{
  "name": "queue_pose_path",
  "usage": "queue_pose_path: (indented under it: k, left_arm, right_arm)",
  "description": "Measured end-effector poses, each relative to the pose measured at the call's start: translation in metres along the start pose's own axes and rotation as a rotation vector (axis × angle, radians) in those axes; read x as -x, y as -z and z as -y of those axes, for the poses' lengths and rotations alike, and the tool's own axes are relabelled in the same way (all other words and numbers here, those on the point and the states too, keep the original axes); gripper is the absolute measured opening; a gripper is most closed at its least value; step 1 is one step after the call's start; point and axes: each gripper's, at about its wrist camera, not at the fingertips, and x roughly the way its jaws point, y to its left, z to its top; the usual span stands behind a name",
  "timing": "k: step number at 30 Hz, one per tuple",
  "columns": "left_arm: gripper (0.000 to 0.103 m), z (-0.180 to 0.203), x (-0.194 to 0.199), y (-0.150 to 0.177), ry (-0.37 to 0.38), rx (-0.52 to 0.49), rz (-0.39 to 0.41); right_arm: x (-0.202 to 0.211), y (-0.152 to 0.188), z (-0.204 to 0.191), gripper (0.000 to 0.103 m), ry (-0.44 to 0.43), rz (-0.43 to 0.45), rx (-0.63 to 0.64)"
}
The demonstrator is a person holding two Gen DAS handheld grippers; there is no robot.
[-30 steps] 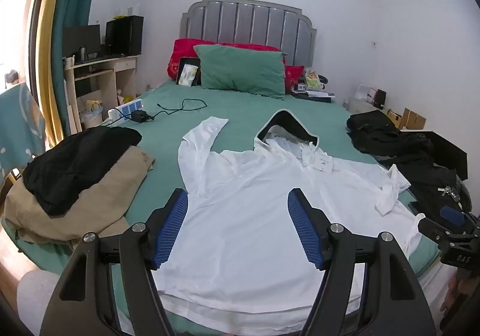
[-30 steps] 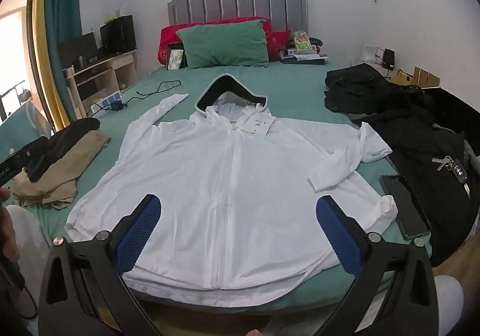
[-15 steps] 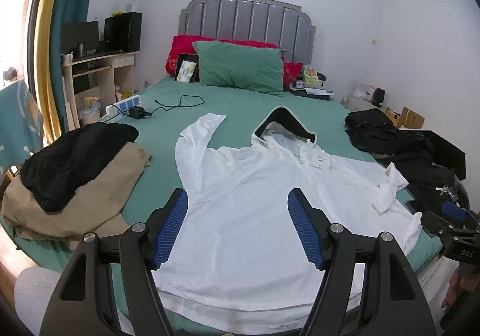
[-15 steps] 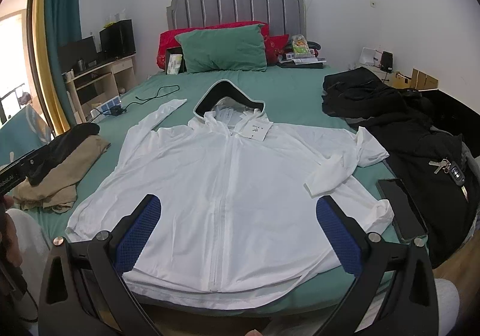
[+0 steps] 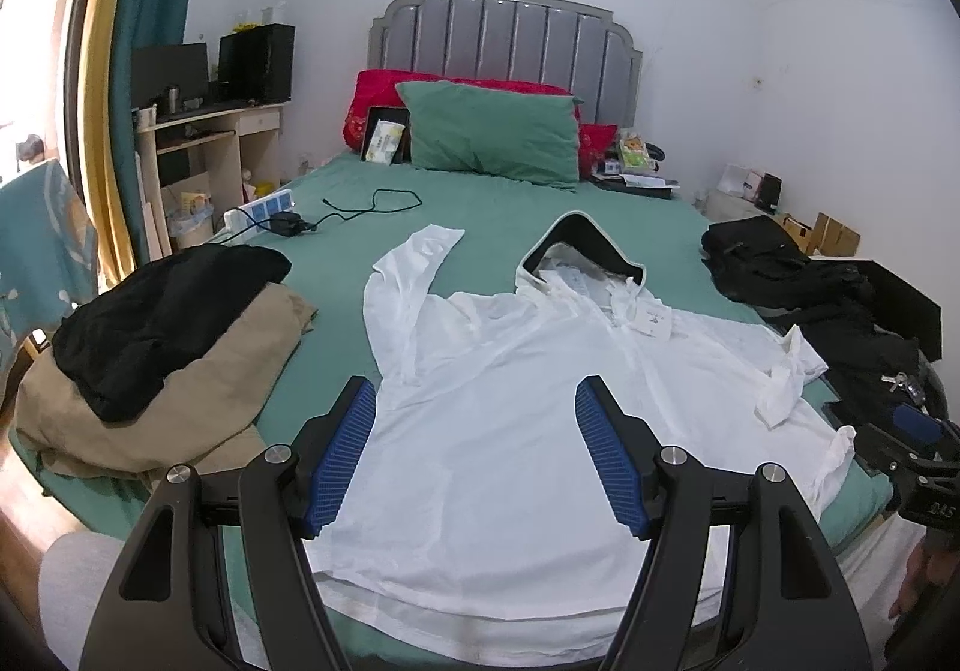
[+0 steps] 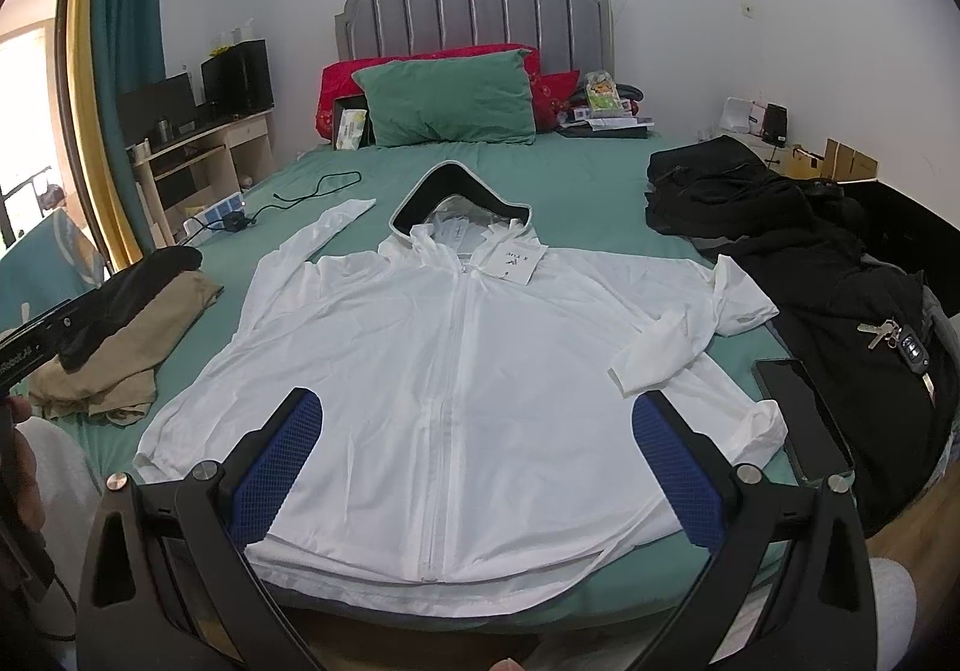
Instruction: Fold large clothes
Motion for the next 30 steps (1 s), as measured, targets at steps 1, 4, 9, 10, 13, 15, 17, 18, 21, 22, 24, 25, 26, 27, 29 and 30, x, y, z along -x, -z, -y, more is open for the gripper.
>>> queue_pose_path:
  k: [1, 4, 9, 10, 13, 15, 17, 18, 21, 22, 24, 25, 26, 27, 29, 30]
  left_arm:
    - [0.072, 0.0010, -0.0003, -0.0002, -0.004, -0.002, -0.002]
    - [0.072, 0.0029, -0.0004, 0.0000, -0.010, -0.014, -0.004]
    - [0.073, 0.0033, 0.0010, -0.0001, -0.017, -0.008, -0.002]
    - [0.073, 0.0036, 0.0011, 0.0000, -0.015, -0.005, -0.002]
    - [0.073, 0.0038, 0.0023, -0.0006, -0.012, -0.001, 0.002]
    - [0.072, 0.0038, 0.0031, -0.0009, -0.005, 0.001, 0.003]
    - [0.072, 0.0034, 0.0041, -0.0007, 0.009, 0.003, 0.006]
    - [0.072, 0.0037, 0.0045, -0.0007, 0.018, 0.004, 0.006]
    - [0.072, 0.0035, 0.0042, -0.0002, 0.031, 0.006, 0.002]
    - [0.072, 0.0037, 0.0041, -0.0002, 0.031, 0.007, 0.002]
    - [0.072, 0.0042, 0.0041, -0.0001, 0.032, 0.003, 0.002]
    - [0.072, 0.0052, 0.0043, 0.0001, 0.035, -0.001, 0.002]
    - [0.072, 0.0063, 0.0043, 0.0003, 0.035, -0.007, 0.003]
    - [0.072, 0.0076, 0.0045, 0.0004, 0.031, -0.012, 0.004]
    - [0.072, 0.0082, 0.0053, 0.0005, 0.029, -0.011, 0.008]
    - [0.072, 0.0088, 0.0058, 0.0003, 0.022, -0.009, 0.010]
  right_arm:
    - [0.0000, -0.0001, -0.0005, 0.102, -0.002, -0.003, -0.001]
    - [0.0006, 0.0000, -0.0017, 0.102, -0.005, -0.002, 0.000]
    - [0.0017, -0.0003, -0.0033, 0.102, -0.005, 0.001, -0.001]
    - [0.0019, -0.0002, -0.0033, 0.102, -0.005, 0.000, -0.001]
    - [0.0024, -0.0003, -0.0029, 0.102, -0.007, 0.001, -0.003]
    - [0.0021, -0.0004, -0.0029, 0.102, -0.008, -0.001, -0.002]
    - [0.0020, -0.0001, -0.0022, 0.102, -0.007, 0.000, -0.001]
    - [0.0024, -0.0005, -0.0028, 0.102, -0.006, 0.001, -0.001]
    - [0.0022, -0.0007, -0.0023, 0.102, -0.007, 0.002, -0.001]
    - [0.0018, -0.0005, -0.0017, 0.102, -0.008, 0.001, -0.001]
    - [0.0020, -0.0005, -0.0021, 0.102, -0.007, 0.001, -0.002]
    - [0.0020, -0.0005, -0.0021, 0.102, -0.007, 0.000, -0.002]
    - [0.0017, -0.0007, -0.0017, 0.102, -0.007, -0.001, -0.003]
    - [0.0019, -0.0008, -0.0019, 0.102, -0.007, -0.002, -0.004]
    - [0.0028, -0.0014, -0.0010, 0.102, -0.006, -0.001, -0.005]
    - [0.0032, -0.0019, -0.0015, 0.102, -0.006, -0.001, -0.005]
